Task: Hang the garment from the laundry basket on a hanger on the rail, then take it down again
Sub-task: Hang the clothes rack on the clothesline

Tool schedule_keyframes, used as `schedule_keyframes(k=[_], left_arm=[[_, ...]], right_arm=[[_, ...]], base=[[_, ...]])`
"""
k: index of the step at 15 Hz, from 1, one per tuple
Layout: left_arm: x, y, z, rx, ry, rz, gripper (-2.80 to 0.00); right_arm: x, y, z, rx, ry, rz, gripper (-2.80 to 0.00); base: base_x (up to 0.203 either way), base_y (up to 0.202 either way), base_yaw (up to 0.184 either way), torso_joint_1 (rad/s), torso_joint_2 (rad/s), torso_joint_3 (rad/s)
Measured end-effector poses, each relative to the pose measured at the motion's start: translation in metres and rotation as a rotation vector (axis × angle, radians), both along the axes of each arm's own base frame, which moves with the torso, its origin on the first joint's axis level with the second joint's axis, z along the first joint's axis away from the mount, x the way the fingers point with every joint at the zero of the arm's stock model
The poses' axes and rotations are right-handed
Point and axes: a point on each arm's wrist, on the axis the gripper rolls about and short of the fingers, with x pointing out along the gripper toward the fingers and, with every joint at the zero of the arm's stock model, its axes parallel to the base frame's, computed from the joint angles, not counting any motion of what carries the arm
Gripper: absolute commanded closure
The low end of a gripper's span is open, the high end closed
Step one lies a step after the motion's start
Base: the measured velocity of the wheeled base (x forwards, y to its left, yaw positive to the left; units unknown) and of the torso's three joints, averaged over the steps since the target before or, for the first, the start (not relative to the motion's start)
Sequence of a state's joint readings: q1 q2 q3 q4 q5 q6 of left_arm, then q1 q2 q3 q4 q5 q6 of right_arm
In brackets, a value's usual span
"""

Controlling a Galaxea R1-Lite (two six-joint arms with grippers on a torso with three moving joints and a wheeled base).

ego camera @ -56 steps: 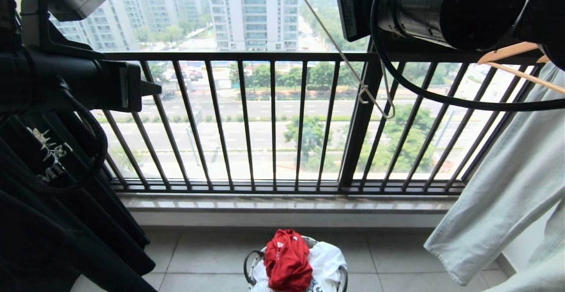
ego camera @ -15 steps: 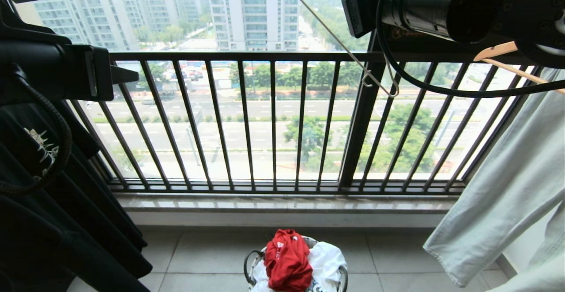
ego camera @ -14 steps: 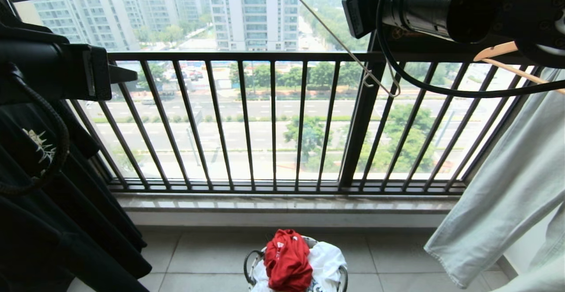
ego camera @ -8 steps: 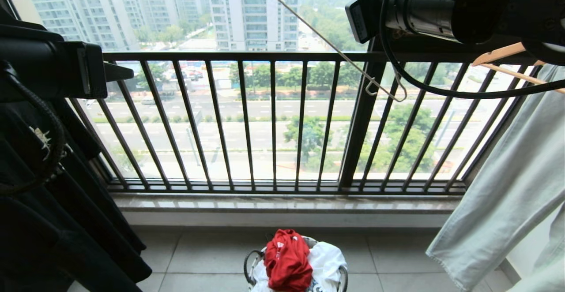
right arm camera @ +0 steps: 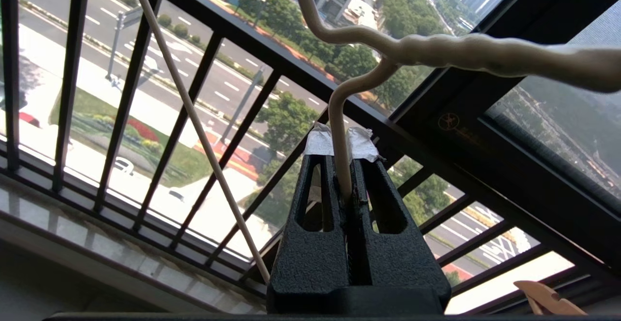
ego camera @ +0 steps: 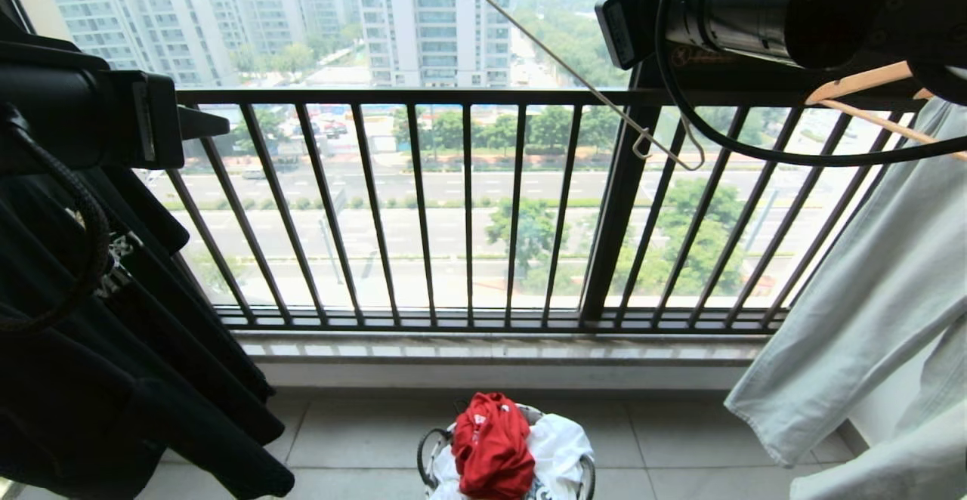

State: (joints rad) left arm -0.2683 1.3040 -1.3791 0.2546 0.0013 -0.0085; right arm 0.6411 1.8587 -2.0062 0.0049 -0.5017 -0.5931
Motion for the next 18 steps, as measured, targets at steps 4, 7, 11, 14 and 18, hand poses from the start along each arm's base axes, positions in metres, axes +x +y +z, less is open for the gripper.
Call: schedule_keyframes(k=[4, 7, 11, 14, 18], left_arm=[[0.0001, 0.0001, -0.0001, 0.0, 0.001, 0.001, 0.0], [0.0002, 0.0, -0.0002, 0.0, 0.001, 0.0, 0.0], [0.0003, 0.0002, -0.0002, 0.0, 0.001, 0.001, 0.0], [0.0003, 0.0002, -0.0002, -0.001, 0.001, 0.002, 0.0], [0.0003, 0.0013, 0.0003, -0.002, -0.001, 0.007, 0.0]], right_arm=[[-0.0013, -0.001, -0.0004, -0.014, 0.012, -0.001, 0.0], [-0.0024, -0.0013, -0.0007, -0.025, 0.019, 0.0, 0.0], [-0.0026, -0.0013, -0.0004, -0.027, 0.017, 0.0, 0.0], [-0.0035, -0.0003, -0.0011, -0.042, 0.022, 0.001, 0.0], [-0.007, 0.0009, -0.0009, -0.05, 0.032, 0.009, 0.0]], base=[[0.0, 0.0, 0.0, 0.0, 0.0, 0.0], [0.0, 0.0, 0.0, 0.0, 0.0, 0.0], [0.0, 0.0, 0.0, 0.0, 0.0, 0.0], [0.0, 0.0, 0.0, 0.0, 0.0, 0.0], [0.0, 0.0, 0.0, 0.0, 0.0, 0.0]])
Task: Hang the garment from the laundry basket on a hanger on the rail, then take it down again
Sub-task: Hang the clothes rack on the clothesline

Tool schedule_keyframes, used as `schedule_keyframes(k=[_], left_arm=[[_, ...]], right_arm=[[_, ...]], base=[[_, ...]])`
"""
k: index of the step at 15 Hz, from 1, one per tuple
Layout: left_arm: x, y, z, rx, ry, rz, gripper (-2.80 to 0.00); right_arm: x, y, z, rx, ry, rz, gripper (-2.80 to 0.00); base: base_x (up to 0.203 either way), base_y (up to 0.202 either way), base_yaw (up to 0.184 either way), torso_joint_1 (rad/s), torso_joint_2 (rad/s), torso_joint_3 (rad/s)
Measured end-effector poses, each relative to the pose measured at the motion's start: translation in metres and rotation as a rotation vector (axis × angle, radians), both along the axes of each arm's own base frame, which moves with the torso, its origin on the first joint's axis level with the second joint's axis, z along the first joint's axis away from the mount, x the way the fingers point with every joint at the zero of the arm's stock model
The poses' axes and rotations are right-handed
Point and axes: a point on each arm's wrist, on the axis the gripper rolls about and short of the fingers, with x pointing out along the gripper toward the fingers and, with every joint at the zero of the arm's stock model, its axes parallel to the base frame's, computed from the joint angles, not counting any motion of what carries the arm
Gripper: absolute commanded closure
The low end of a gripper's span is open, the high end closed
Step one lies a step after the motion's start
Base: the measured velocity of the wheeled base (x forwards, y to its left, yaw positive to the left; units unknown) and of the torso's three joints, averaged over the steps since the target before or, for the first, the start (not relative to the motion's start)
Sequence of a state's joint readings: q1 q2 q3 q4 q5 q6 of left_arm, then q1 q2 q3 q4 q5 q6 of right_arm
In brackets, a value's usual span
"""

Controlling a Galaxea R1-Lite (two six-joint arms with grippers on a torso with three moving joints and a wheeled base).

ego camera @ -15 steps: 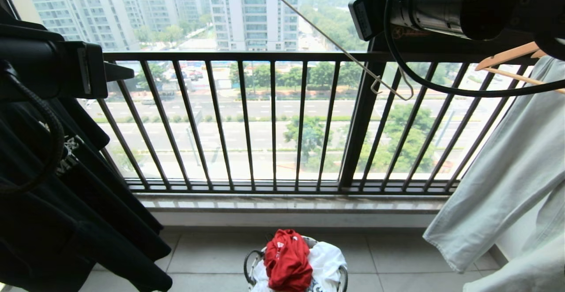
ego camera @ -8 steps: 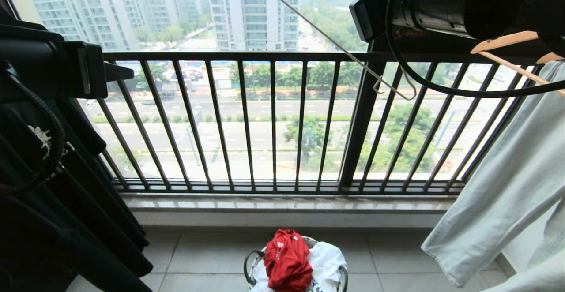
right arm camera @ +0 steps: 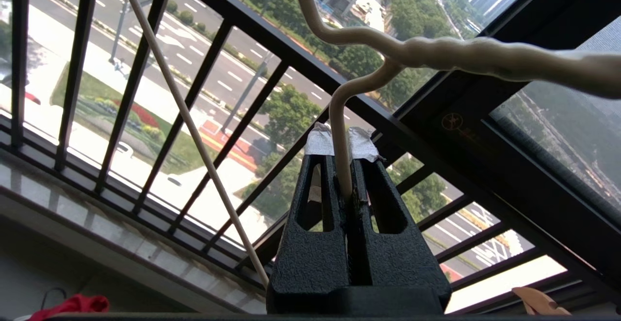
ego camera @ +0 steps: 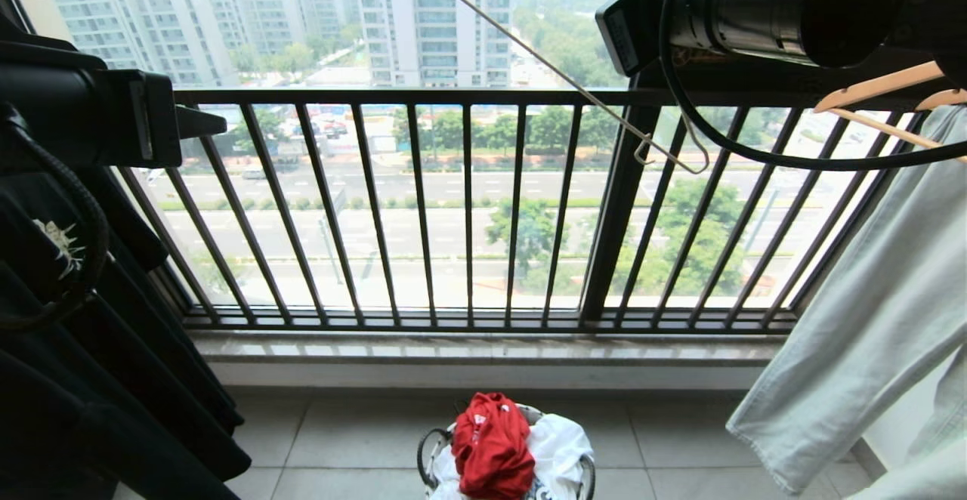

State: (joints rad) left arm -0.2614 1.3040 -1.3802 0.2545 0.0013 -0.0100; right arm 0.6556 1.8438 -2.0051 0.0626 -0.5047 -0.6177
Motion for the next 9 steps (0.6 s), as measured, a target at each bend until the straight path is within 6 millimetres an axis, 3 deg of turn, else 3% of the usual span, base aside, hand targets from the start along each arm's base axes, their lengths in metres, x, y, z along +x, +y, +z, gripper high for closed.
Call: schedule_keyframes(k=[9], left_arm=[[-0.0001, 0.0002, 0.0002, 0.0, -0.001, 0.001, 0.0]], right_arm=[[-0.0045, 0.0012, 0.0029, 0.0, -0.011, 0.01, 0.0]], base=[[0.0, 0.0, 0.0, 0.0, 0.0, 0.0]])
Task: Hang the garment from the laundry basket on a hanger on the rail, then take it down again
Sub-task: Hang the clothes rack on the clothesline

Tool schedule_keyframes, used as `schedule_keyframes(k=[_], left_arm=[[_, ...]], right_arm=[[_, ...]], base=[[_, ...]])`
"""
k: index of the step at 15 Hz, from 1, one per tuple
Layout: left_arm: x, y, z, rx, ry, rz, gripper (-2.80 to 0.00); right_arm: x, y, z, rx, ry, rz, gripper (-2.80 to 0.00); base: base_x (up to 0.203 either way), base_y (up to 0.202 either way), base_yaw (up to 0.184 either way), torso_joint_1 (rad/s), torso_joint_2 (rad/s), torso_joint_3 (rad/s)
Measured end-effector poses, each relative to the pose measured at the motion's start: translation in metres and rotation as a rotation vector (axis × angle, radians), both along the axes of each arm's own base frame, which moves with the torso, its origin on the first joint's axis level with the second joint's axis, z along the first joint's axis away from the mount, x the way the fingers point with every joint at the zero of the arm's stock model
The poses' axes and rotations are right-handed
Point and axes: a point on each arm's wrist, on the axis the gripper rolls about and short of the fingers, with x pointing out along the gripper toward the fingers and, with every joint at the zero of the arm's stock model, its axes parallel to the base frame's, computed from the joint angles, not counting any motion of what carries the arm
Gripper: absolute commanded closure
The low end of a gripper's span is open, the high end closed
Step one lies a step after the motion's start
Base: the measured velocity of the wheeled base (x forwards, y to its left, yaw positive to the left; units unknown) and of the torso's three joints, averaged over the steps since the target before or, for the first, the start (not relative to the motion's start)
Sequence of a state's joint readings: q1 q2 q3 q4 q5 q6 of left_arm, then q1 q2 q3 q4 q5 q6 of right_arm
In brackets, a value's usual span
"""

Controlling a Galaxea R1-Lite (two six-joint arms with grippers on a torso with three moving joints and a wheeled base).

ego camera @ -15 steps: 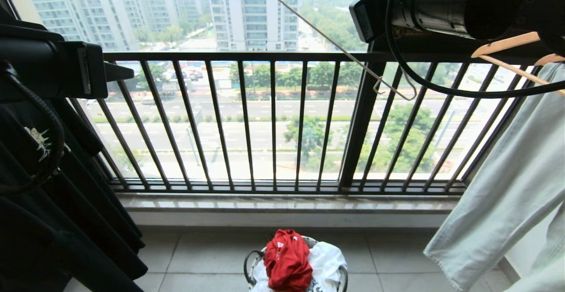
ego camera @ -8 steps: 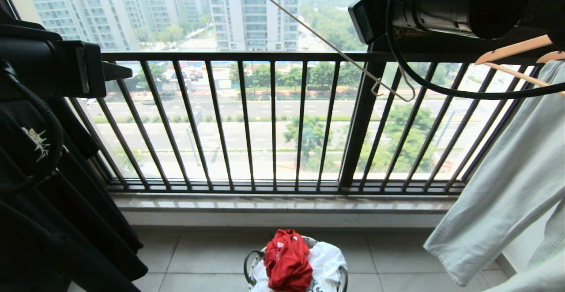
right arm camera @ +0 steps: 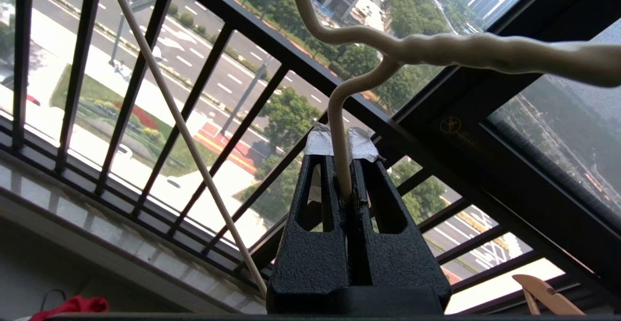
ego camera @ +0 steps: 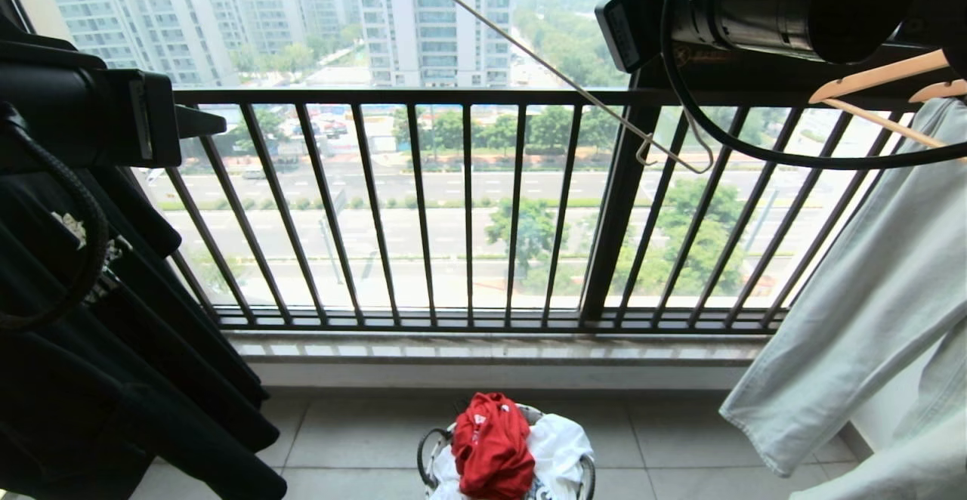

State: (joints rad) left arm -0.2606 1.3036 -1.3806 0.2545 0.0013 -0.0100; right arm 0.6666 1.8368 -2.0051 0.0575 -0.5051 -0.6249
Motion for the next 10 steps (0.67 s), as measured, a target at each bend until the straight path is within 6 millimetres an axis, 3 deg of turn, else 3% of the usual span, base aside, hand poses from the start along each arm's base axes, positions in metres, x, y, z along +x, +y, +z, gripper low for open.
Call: schedule_keyframes(k=[10], left_arm=[[-0.0003, 0.0003, 0.0001, 0.0, 0.0, 0.0, 0.0]], right_arm=[[-0.002, -0.0013, 0.0004, -0.035, 0.004, 0.001, 0.0]], base=[[0.0, 0.0, 0.0, 0.0, 0.0, 0.0]])
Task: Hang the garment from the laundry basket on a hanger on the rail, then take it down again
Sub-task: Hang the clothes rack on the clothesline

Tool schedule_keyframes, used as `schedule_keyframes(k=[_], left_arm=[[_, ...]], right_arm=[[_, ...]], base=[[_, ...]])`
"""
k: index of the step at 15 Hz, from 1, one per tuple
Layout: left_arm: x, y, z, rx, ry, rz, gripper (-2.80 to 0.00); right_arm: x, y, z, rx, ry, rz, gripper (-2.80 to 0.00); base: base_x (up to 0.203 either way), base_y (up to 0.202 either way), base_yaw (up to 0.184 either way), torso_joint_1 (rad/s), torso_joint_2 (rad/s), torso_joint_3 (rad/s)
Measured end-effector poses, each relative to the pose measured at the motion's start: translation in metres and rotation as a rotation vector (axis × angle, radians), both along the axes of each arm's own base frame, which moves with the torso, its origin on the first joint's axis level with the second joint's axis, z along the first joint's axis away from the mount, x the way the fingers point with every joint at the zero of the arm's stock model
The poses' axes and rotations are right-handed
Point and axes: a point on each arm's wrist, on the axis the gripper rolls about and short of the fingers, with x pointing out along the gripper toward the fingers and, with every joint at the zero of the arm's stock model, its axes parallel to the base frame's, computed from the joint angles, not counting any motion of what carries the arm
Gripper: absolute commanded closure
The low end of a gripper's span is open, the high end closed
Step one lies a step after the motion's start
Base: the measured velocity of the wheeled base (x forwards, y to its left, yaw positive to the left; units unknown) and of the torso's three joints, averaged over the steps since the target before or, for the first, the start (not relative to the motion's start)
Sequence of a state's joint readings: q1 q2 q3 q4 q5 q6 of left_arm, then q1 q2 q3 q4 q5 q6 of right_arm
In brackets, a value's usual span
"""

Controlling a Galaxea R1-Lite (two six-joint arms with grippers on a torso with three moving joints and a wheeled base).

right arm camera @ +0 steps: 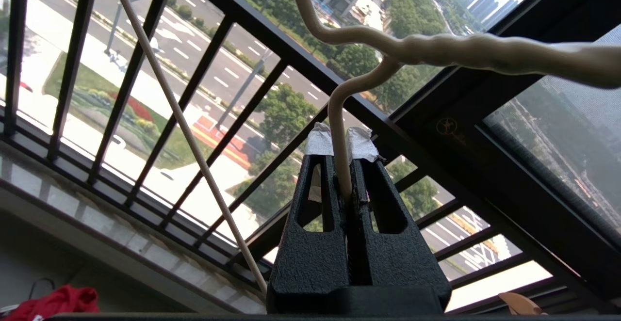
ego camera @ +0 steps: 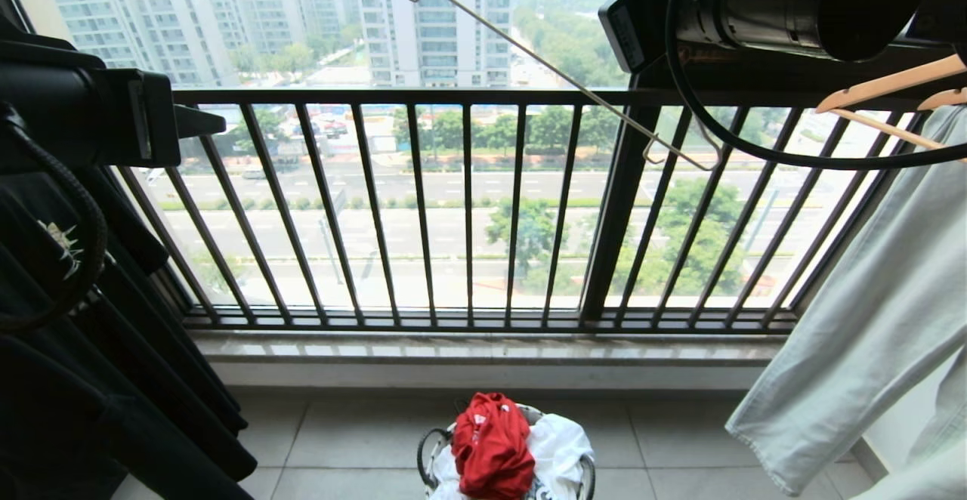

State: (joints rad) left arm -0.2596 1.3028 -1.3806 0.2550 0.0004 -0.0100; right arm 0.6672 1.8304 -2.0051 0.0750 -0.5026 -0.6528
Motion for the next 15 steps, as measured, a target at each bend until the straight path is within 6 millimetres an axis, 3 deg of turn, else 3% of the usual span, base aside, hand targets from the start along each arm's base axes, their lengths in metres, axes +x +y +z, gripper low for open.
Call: schedule_keyframes(k=[15], left_arm=[[-0.001, 0.002, 0.001, -0.002, -0.006, 0.007, 0.0]], right_arm=[[-0.017, -0.013, 0.005, -0.192, 0.036, -0.01, 0.0]], base=[[0.0, 0.0, 0.0, 0.0, 0.0, 0.0]])
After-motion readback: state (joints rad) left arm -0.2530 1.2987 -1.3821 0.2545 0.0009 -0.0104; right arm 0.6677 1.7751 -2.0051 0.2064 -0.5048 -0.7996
